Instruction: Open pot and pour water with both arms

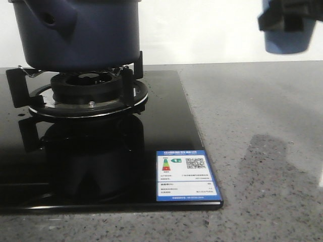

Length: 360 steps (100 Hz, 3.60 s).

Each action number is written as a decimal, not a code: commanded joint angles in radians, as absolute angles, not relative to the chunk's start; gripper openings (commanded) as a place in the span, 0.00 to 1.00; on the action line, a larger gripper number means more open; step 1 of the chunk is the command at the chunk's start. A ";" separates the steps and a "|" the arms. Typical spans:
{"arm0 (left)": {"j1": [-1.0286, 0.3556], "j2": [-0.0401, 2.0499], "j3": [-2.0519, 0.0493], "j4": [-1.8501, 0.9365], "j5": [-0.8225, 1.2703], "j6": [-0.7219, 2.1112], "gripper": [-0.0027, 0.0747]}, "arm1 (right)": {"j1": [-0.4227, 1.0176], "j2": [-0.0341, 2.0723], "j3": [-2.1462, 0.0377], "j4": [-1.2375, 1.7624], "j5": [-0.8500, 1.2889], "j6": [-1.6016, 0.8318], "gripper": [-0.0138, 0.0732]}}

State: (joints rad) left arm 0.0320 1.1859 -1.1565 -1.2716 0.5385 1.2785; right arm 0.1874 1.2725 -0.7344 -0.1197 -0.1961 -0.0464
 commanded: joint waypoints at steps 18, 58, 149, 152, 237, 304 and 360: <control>0.036 1.156 -1.193 -1.341 0.499 1.277 0.50 | 0.341 1.255 -1.018 -0.191 -0.025 -0.055 0.61; 0.036 1.156 -1.193 -1.341 0.492 1.277 0.50 | 0.506 1.428 -1.349 -0.400 0.305 -0.055 0.61; 0.036 1.156 -1.193 -1.341 0.490 1.277 0.50 | 0.702 1.647 -1.580 -1.093 0.553 -0.089 0.61; 0.036 1.156 -1.193 -1.341 0.490 1.277 0.50 | 0.702 1.647 -1.580 -1.104 0.550 -0.100 0.61; 0.036 1.156 -1.193 -1.343 0.490 1.277 0.50 | 0.702 1.647 -1.580 -1.422 0.446 -0.154 0.61; 0.036 1.156 -1.193 -1.343 0.490 1.277 0.50 | 0.702 1.647 -1.580 -1.651 0.413 -0.154 0.61; 0.036 1.156 -1.193 -1.343 0.490 1.277 0.50 | 0.702 1.647 -1.580 -1.669 0.407 -0.060 0.61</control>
State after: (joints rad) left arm 0.0320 1.1859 -1.1565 -1.2785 0.5232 1.2785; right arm 0.7011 1.6941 -1.5377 -1.6293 0.3966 -0.1273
